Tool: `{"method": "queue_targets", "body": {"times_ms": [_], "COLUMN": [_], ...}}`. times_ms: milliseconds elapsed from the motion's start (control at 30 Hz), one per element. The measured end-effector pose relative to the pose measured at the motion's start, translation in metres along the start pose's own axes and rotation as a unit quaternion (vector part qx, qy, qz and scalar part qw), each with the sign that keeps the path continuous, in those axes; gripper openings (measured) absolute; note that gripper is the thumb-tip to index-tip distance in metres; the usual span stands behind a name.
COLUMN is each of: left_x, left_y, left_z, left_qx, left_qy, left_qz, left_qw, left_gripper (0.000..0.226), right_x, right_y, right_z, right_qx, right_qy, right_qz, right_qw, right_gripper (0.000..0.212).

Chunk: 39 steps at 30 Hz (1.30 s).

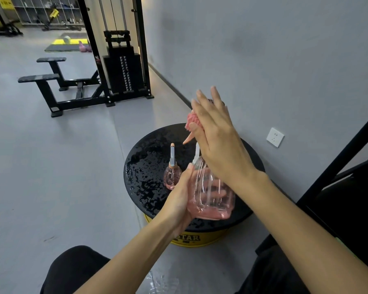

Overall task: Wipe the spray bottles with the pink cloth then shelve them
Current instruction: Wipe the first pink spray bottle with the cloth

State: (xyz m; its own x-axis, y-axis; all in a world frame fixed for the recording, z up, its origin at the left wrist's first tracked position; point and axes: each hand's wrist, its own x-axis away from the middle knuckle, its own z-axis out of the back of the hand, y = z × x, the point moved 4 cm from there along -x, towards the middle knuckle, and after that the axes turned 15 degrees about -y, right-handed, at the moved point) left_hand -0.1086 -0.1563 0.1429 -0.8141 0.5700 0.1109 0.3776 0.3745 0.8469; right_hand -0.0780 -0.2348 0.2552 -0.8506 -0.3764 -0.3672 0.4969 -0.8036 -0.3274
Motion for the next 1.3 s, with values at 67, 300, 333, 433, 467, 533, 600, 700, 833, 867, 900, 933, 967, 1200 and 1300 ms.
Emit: {"method": "queue_targets", "body": {"times_ms": [67,300,333,433,467,533,600,700,833,867,900,933,967,1200,1300], "left_x": [0.0,0.002,0.002,0.001,0.001,0.003,0.005,0.006,0.003,0.003,0.003,0.004,0.005,0.006,0.006], "left_y": [0.002,0.007,0.006,0.002,0.002,0.005,0.005,0.001,-0.003,-0.002,0.0,0.002,0.003,-0.005,-0.002], "left_z": [0.001,0.002,0.002,0.001,0.0,0.001,0.002,0.002,-0.001,-0.001,0.0,0.0,0.001,-0.005,-0.004], "left_qx": [-0.006,-0.022,-0.024,-0.016,-0.01,-0.011,-0.029,-0.022,0.013,0.017,0.013,0.005,-0.006,-0.013,0.002], "left_qy": [0.001,0.004,0.004,0.001,0.002,0.003,-0.008,-0.01,-0.003,-0.002,-0.003,-0.006,-0.009,-0.021,-0.01], "left_qz": [-0.006,-0.036,-0.029,-0.014,-0.018,-0.032,-0.041,-0.03,-0.025,-0.029,-0.035,-0.043,-0.05,-0.029,-0.033], "left_qw": [1.0,0.999,0.999,1.0,1.0,0.999,0.999,0.999,1.0,0.999,0.999,0.999,0.999,0.999,0.999], "left_gripper": [0.047,0.035,0.039,0.055,0.053,0.041,0.033,0.04,0.048,0.046,0.043,0.039,0.037,0.054,0.042], "right_x": [-0.003,0.013,0.008,-0.002,-0.002,0.005,0.014,0.012,0.0,0.002,0.006,0.011,0.016,0.001,0.009], "right_y": [0.001,-0.001,0.002,0.004,0.001,-0.006,-0.009,-0.002,0.006,0.004,0.0,-0.004,-0.006,0.006,-0.006], "right_z": [-0.002,-0.012,-0.01,-0.004,-0.005,-0.008,-0.011,-0.006,0.002,0.0,-0.002,-0.004,-0.006,0.001,-0.007], "right_qx": [0.077,0.108,0.106,0.1,0.101,0.105,0.116,0.12,0.112,0.11,0.11,0.11,0.113,0.118,0.131], "right_qy": [-0.079,-0.219,-0.222,-0.221,-0.222,-0.23,-0.238,-0.248,-0.23,-0.235,-0.245,-0.255,-0.262,-0.234,-0.266], "right_qz": [-0.031,-0.048,-0.057,-0.073,-0.069,-0.048,-0.032,-0.045,-0.07,-0.066,-0.056,-0.043,-0.032,-0.071,-0.036], "right_qw": [0.993,0.968,0.967,0.967,0.967,0.966,0.964,0.96,0.964,0.964,0.962,0.96,0.958,0.962,0.954], "right_gripper": [0.062,0.074,0.072,0.069,0.07,0.071,0.072,0.069,0.067,0.069,0.07,0.071,0.072,0.068,0.07]}}
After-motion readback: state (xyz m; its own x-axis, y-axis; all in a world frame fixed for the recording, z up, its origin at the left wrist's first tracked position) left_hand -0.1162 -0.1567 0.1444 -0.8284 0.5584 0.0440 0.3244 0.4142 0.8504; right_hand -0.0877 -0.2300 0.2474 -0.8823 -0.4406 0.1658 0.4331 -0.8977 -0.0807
